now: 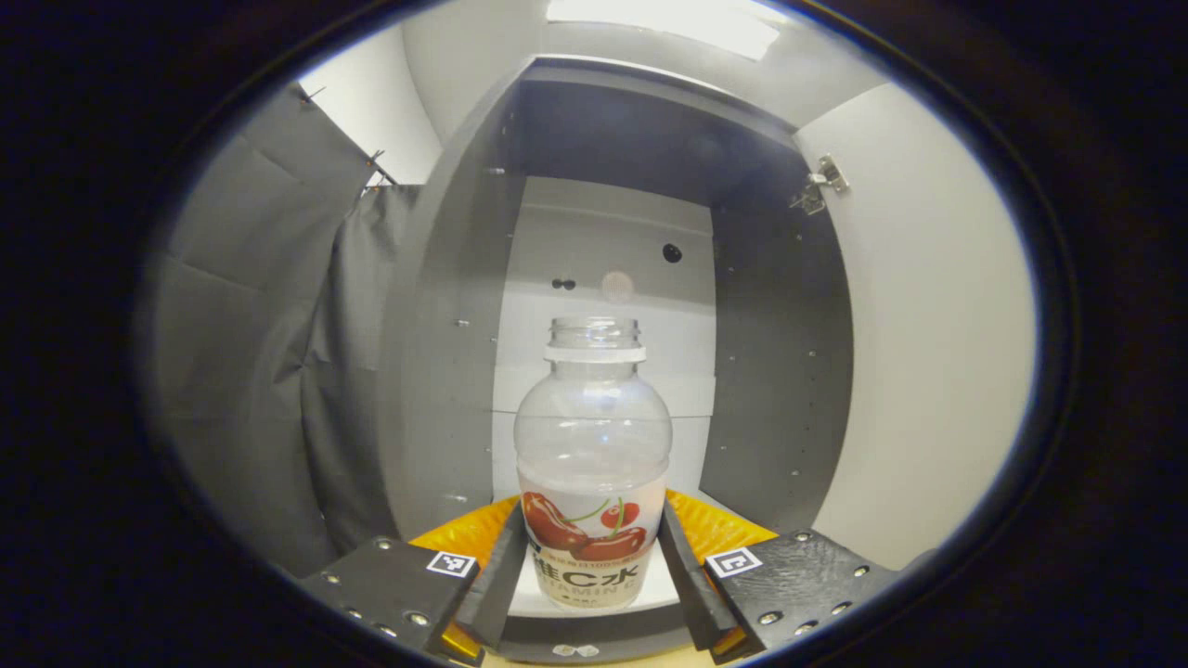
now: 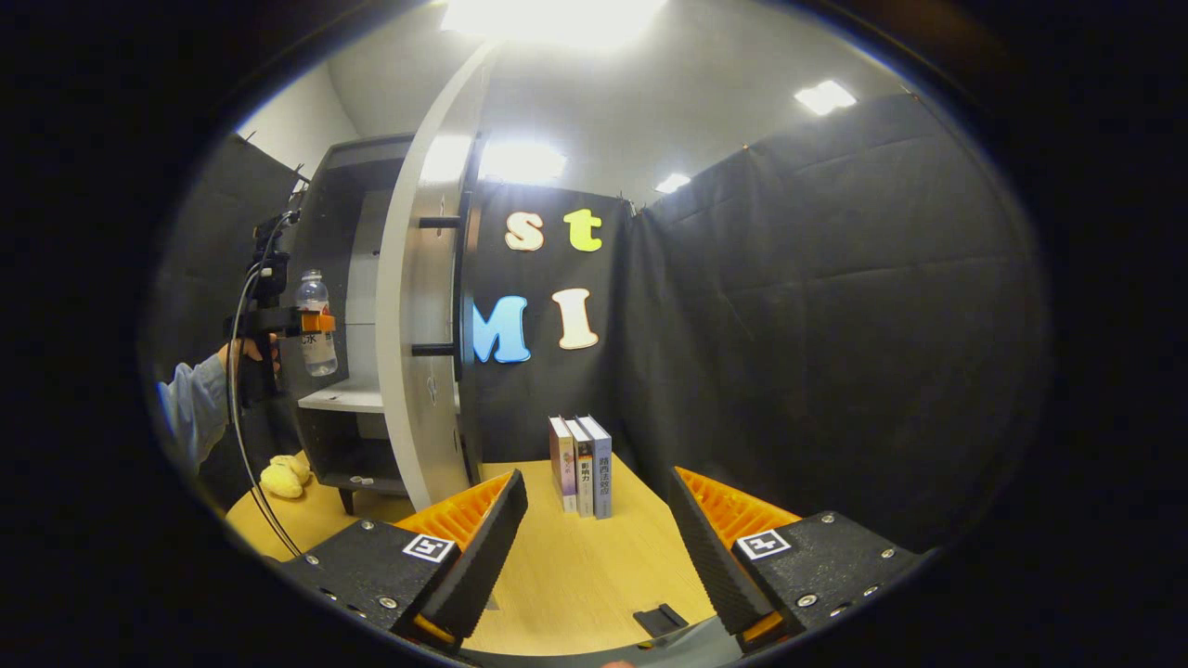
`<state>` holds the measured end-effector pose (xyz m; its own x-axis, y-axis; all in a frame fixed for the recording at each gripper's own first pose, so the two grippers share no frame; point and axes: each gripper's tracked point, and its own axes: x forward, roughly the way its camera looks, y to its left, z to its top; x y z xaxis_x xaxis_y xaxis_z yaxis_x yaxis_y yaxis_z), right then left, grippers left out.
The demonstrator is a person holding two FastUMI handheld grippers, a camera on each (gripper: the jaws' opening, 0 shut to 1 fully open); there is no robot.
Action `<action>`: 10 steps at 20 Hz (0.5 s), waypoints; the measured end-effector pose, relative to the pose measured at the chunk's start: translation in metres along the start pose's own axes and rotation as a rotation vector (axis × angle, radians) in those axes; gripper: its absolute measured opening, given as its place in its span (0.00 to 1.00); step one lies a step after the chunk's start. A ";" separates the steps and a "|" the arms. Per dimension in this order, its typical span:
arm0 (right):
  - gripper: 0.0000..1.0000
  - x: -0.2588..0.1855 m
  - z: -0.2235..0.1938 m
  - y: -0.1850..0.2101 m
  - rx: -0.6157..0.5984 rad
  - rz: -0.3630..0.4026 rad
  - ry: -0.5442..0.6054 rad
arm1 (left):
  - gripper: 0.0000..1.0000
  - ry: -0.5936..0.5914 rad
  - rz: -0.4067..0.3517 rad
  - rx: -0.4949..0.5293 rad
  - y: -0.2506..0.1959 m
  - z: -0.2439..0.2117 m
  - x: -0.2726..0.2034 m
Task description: Open the cabinet door with the right hand, grasp the bottle in the cabinet with the left hand and place it on the coaster, then close the cabinet door with the right hand.
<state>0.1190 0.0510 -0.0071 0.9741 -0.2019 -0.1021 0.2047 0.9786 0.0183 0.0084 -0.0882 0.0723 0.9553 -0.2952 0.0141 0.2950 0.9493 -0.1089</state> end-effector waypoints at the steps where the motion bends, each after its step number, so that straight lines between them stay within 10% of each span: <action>1: 0.94 0.002 -0.002 0.000 0.002 0.018 0.003 | 0.75 -0.005 0.008 0.001 0.001 0.000 0.000; 10: 0.94 0.000 -0.005 -0.004 0.009 0.142 0.000 | 0.77 -0.006 0.076 0.014 0.004 0.000 -0.004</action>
